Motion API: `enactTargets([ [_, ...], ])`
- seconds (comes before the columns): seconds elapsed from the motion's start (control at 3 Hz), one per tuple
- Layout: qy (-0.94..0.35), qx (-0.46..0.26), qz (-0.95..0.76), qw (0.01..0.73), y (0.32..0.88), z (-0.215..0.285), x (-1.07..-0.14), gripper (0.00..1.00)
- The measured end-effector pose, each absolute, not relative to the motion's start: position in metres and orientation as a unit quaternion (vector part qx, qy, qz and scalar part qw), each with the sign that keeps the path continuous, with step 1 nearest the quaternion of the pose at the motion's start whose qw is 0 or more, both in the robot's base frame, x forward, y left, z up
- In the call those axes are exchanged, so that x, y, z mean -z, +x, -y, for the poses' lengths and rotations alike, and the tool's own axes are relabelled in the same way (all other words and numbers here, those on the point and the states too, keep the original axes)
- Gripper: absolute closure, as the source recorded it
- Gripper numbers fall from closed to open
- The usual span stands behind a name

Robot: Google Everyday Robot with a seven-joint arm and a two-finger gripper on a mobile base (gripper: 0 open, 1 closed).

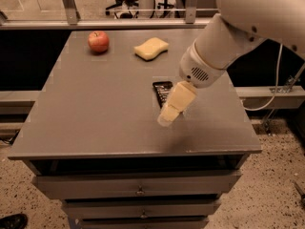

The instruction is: Pick rxbar chocolate

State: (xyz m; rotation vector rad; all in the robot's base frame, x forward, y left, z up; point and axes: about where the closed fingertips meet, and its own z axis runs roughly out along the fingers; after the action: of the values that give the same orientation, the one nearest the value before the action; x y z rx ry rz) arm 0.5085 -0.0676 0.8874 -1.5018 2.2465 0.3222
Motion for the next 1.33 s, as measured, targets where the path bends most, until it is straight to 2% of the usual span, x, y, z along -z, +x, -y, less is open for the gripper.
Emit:
enactTargets([
  [0.33,-0.53,-0.121,-0.809,0.223,0.525,0.045,-0.874,0.0],
  [1.0,-0.504,-0.1,-0.827,0.229,0.572,0.045,-0.832,0.0],
  [1.33,-0.493,-0.094,-0.833,0.231,0.583,0.053,-0.821,0.15],
])
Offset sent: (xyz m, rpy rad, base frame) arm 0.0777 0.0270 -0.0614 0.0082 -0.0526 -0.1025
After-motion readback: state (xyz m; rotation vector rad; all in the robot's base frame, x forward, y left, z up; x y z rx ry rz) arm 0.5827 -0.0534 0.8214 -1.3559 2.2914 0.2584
